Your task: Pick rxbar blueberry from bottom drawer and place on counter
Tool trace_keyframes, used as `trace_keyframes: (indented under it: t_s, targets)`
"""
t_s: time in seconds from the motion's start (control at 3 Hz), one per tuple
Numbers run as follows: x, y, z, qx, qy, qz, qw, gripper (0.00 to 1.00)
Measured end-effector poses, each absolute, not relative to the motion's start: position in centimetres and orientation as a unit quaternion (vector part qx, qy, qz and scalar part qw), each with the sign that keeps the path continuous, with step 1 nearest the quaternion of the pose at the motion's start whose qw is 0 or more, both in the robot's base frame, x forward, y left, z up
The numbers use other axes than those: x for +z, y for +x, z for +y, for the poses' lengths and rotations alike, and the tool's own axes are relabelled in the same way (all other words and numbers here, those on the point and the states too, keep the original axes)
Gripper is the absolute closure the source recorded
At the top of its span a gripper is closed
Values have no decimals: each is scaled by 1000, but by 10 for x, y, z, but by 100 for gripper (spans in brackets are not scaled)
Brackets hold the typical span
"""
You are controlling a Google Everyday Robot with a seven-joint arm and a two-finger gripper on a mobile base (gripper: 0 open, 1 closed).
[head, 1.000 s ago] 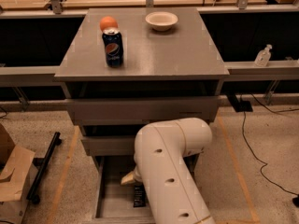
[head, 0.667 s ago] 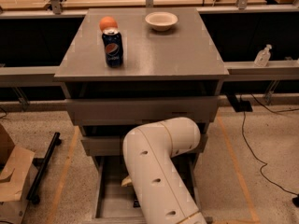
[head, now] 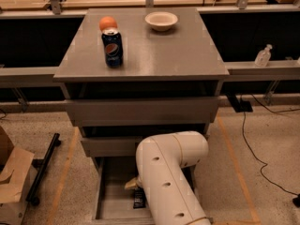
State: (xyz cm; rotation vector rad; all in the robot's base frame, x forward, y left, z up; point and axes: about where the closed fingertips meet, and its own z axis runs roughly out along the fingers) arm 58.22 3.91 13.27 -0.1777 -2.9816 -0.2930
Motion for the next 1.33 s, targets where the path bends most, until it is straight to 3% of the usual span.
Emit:
trace_keyframes:
  t_s: [1.33]
  targets:
    - [103, 578, 49, -162, -83, -978, 100, 0]
